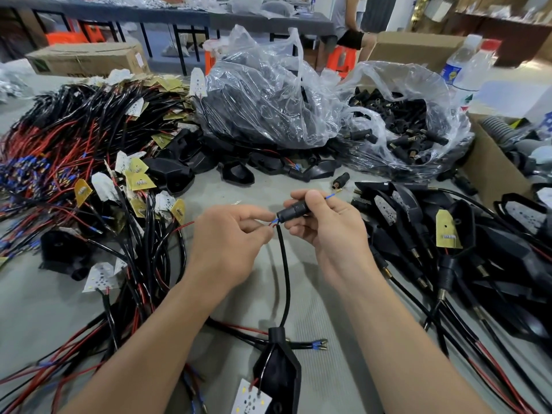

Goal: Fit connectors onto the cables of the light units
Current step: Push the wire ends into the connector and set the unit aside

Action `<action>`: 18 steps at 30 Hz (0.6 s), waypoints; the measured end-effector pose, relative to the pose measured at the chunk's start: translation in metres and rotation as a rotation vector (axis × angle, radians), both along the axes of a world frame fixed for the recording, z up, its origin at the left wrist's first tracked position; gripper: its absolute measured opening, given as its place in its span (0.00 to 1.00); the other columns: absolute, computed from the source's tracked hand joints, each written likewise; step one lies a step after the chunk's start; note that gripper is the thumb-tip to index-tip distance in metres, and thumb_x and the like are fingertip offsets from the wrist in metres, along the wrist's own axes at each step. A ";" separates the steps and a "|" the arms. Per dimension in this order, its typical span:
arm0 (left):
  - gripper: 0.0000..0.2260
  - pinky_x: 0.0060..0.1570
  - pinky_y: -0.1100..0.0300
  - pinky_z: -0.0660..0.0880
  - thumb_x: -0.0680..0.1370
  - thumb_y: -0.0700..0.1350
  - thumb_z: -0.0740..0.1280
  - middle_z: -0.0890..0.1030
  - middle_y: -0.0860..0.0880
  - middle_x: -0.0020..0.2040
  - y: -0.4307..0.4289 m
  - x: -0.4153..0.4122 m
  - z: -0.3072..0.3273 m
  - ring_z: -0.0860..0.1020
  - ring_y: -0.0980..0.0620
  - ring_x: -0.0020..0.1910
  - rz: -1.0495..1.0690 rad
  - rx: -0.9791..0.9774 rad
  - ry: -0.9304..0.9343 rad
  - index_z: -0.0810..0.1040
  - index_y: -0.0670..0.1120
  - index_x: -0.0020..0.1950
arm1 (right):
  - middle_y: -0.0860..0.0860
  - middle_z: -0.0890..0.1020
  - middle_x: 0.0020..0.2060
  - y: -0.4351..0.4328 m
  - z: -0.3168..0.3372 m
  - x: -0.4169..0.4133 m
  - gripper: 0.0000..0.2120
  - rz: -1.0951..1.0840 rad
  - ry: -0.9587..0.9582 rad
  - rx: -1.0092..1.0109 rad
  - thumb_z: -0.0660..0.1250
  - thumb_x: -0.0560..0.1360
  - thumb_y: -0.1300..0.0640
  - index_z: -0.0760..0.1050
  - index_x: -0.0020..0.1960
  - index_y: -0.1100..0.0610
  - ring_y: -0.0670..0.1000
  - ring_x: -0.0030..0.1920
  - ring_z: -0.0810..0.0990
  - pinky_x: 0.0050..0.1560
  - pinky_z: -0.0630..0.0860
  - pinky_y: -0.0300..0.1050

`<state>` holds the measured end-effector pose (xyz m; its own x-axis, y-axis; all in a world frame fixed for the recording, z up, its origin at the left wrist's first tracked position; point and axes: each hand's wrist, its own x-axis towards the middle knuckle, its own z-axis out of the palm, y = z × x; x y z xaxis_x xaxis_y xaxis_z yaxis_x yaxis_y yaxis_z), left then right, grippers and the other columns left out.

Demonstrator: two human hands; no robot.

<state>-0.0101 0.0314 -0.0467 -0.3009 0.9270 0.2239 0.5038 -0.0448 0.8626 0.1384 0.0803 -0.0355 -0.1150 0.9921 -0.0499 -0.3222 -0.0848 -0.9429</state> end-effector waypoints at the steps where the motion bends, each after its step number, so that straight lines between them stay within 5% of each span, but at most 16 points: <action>1: 0.14 0.38 0.72 0.75 0.73 0.41 0.77 0.84 0.61 0.32 0.000 0.001 0.000 0.83 0.58 0.34 -0.020 -0.005 -0.005 0.82 0.62 0.44 | 0.56 0.86 0.40 0.001 0.000 0.001 0.12 -0.001 -0.011 0.002 0.60 0.84 0.62 0.82 0.49 0.62 0.49 0.29 0.79 0.32 0.79 0.39; 5: 0.14 0.44 0.76 0.70 0.74 0.44 0.76 0.83 0.66 0.34 -0.003 0.007 0.002 0.81 0.66 0.38 -0.002 0.046 0.020 0.84 0.59 0.55 | 0.55 0.86 0.37 0.002 0.001 0.006 0.12 0.058 -0.138 0.037 0.61 0.84 0.63 0.82 0.47 0.62 0.49 0.29 0.79 0.31 0.77 0.39; 8: 0.15 0.46 0.68 0.72 0.74 0.45 0.77 0.84 0.66 0.35 -0.003 0.007 0.004 0.81 0.67 0.40 -0.023 0.035 0.009 0.84 0.58 0.58 | 0.56 0.86 0.36 0.002 0.002 0.007 0.13 0.088 -0.146 0.015 0.60 0.84 0.62 0.82 0.47 0.62 0.49 0.29 0.79 0.31 0.77 0.39; 14: 0.15 0.51 0.61 0.77 0.63 0.58 0.80 0.86 0.63 0.47 0.002 -0.006 0.005 0.82 0.64 0.49 0.037 0.004 -0.033 0.85 0.67 0.49 | 0.55 0.85 0.34 0.000 0.004 0.006 0.13 0.053 -0.021 -0.034 0.59 0.85 0.62 0.80 0.48 0.62 0.48 0.28 0.78 0.31 0.77 0.38; 18: 0.06 0.42 0.55 0.78 0.64 0.55 0.77 0.86 0.56 0.38 0.007 -0.009 0.005 0.81 0.58 0.37 -0.021 -0.034 -0.157 0.87 0.62 0.40 | 0.55 0.85 0.34 0.002 0.005 0.009 0.11 -0.003 0.002 -0.046 0.59 0.85 0.62 0.80 0.51 0.64 0.49 0.28 0.78 0.31 0.77 0.38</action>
<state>-0.0194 0.0385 -0.0419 -0.3106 0.9396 0.1437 0.3616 -0.0230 0.9321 0.1472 0.0822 -0.0307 -0.1118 0.9891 -0.0954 -0.3248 -0.1271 -0.9372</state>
